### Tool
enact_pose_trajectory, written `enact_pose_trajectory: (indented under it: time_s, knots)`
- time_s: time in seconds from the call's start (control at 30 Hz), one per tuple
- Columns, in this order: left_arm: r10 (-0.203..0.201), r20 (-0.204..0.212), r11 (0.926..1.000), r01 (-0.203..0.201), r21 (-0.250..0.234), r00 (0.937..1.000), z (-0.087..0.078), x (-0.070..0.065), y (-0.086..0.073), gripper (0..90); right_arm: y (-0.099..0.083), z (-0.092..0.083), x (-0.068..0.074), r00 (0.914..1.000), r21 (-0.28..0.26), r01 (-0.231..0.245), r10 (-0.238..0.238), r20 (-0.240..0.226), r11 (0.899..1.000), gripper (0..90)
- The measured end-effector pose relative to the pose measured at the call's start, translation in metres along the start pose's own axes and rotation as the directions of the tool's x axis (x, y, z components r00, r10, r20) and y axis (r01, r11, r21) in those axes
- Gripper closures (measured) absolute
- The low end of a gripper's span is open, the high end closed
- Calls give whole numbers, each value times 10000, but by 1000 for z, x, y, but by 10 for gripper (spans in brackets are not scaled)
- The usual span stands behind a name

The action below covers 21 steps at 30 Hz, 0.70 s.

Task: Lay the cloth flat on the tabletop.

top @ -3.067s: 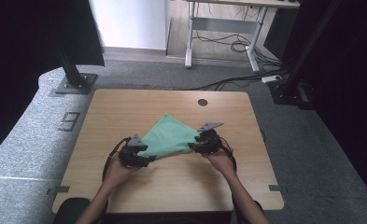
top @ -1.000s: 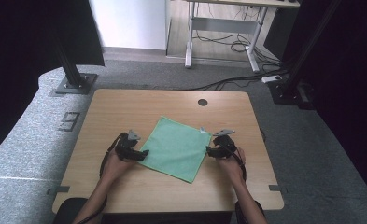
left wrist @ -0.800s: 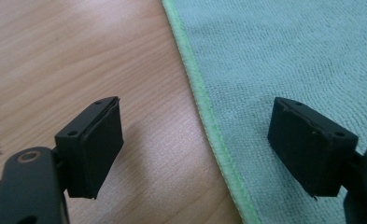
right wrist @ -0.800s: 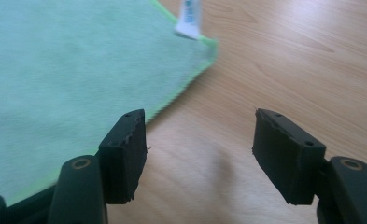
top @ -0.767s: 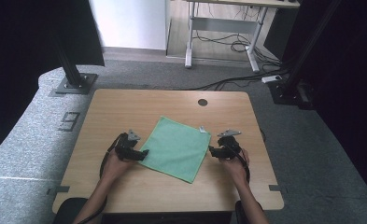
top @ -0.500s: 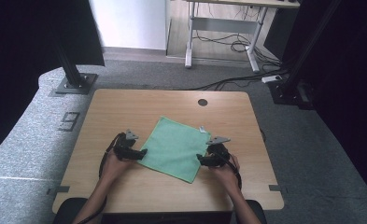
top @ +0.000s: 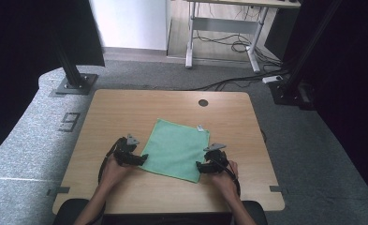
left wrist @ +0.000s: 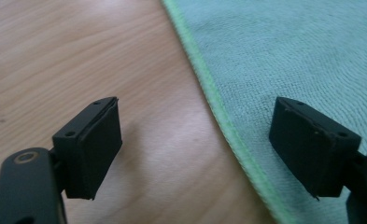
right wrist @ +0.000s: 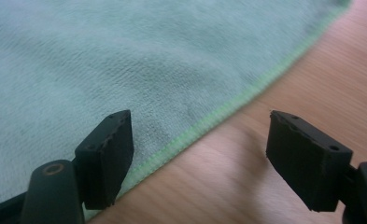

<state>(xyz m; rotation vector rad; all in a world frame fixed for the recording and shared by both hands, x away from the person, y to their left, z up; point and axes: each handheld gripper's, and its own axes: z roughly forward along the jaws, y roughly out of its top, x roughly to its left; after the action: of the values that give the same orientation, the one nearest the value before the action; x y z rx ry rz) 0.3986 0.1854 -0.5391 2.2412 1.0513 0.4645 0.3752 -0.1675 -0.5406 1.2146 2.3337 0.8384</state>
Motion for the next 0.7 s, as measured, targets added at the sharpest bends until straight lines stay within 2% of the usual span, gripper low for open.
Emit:
enact_pose_trajectory:
  time_s: [0.07,0.17,0.37,0.5,0.7]
  knots:
    - [22,8,10000,-21,-92,10000,0,-1,2,154,-2,-1,-11,9995,7,-271,271,175,9996,229]
    - [-228,279,9993,236,-287,9994,2,0,5,155,-3,-1,-17,9987,-21,-455,456,217,9990,228]
    - [-17,455,9997,28,-242,9990,9,-9,9,155,-2,2,-31,9970,-40,-626,628,448,9980,224]
    - [-213,655,9995,226,-199,9976,16,-13,11,154,0,4,-41,9951,-44,-759,760,634,9971,223]
    - [-453,468,9989,456,-56,9979,14,-8,9,155,4,10,-45,9946,-92,-878,882,552,9961,215]
